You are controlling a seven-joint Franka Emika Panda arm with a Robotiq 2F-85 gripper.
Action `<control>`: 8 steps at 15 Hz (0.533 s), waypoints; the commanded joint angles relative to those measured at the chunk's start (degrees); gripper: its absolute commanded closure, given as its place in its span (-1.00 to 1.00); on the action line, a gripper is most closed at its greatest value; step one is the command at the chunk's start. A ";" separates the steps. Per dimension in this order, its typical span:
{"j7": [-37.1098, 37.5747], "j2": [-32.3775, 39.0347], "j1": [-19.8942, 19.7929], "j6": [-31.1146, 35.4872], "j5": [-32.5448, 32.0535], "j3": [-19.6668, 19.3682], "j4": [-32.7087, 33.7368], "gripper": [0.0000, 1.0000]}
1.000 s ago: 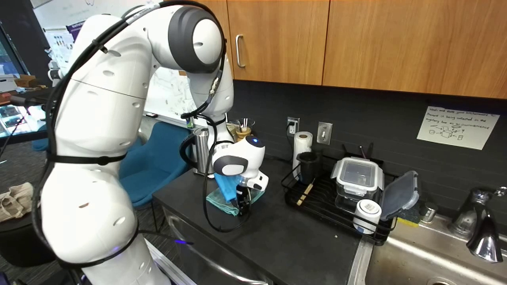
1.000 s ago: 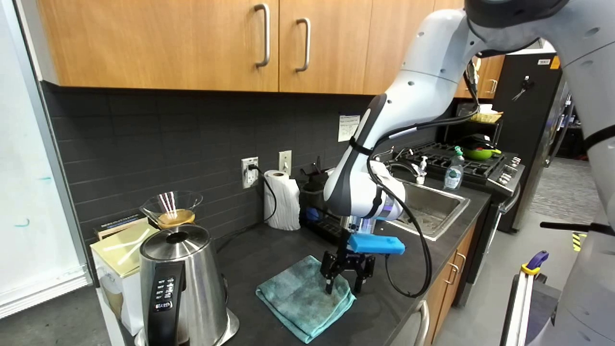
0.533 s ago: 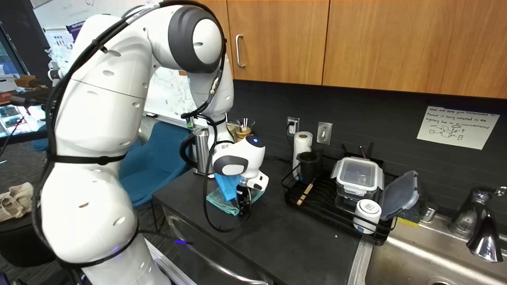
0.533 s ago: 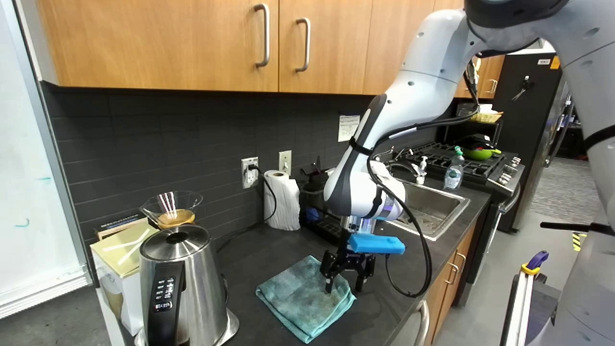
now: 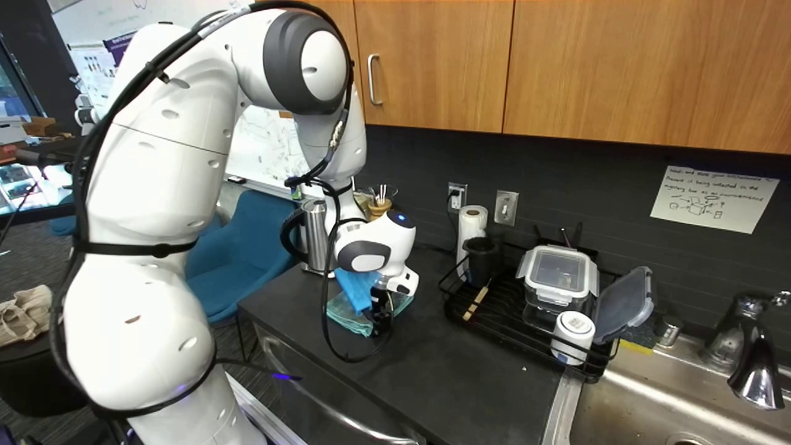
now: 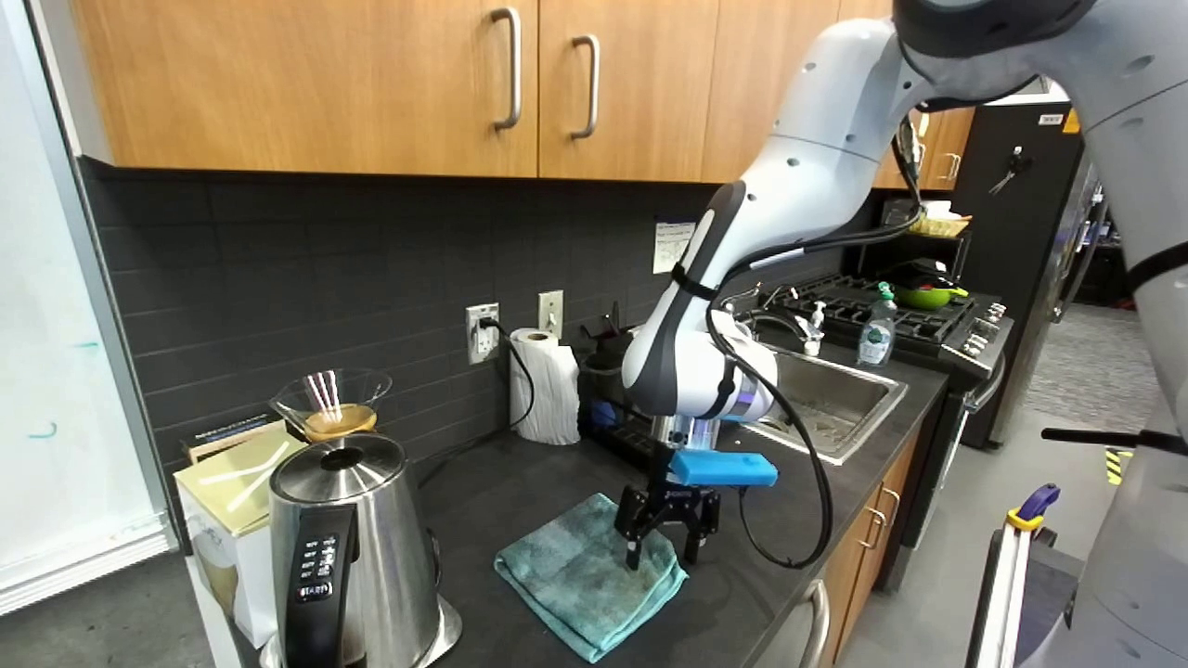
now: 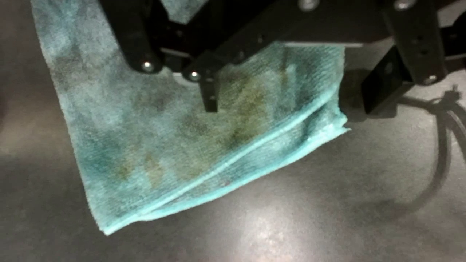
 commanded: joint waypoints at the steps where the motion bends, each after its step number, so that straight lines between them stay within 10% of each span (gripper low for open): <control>1: 2.70 -0.38 2.22 -3.14 -3.89 -1.62 2.09 -1.00; 8: 2.84 0.16 2.11 -2.36 -4.81 -1.00 2.77 -1.00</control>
